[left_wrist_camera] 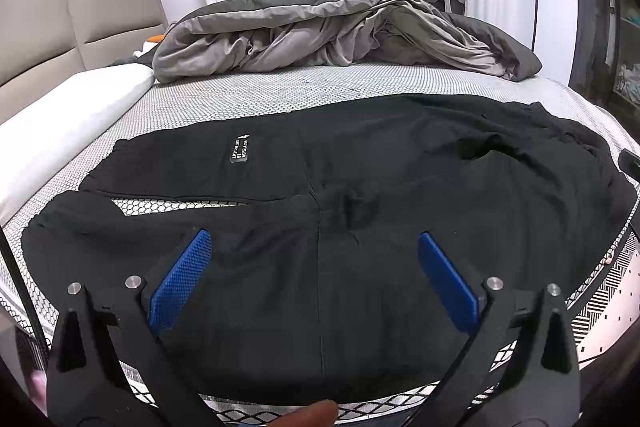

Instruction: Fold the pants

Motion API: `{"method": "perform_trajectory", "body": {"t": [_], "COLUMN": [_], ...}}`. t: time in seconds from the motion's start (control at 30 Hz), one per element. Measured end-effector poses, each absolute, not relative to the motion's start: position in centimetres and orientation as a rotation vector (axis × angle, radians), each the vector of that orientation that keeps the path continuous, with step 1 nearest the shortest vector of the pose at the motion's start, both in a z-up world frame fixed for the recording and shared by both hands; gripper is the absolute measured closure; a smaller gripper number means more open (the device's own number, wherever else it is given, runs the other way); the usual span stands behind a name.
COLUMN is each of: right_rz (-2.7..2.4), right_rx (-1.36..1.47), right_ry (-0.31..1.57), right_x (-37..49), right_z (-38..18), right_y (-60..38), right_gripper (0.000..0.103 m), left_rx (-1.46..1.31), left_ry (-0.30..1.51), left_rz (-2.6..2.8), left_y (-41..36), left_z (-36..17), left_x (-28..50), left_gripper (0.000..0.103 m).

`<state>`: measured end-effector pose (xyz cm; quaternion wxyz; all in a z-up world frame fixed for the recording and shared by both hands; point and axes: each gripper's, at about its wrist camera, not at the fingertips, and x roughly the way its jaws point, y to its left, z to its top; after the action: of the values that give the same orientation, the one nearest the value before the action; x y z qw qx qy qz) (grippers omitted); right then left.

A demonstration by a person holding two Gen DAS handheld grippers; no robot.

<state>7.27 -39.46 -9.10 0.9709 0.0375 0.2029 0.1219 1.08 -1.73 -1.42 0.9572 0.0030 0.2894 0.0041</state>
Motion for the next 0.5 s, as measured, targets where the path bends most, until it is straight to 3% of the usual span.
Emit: {"method": "perform_trajectory", "body": {"t": [0.5], "right_rz": [0.248], "right_rx": [0.073], "right_ry": [0.414], "right_x": [7.36], "right_z": [-9.25], "right_y": [-39.28], "right_gripper": [0.0], "left_rx": [0.008], "left_ry": [0.589], "left_rz": [0.01], "left_y": [-1.61], "left_z": [-1.68], "left_x": [1.19], "left_gripper": [0.001]}}
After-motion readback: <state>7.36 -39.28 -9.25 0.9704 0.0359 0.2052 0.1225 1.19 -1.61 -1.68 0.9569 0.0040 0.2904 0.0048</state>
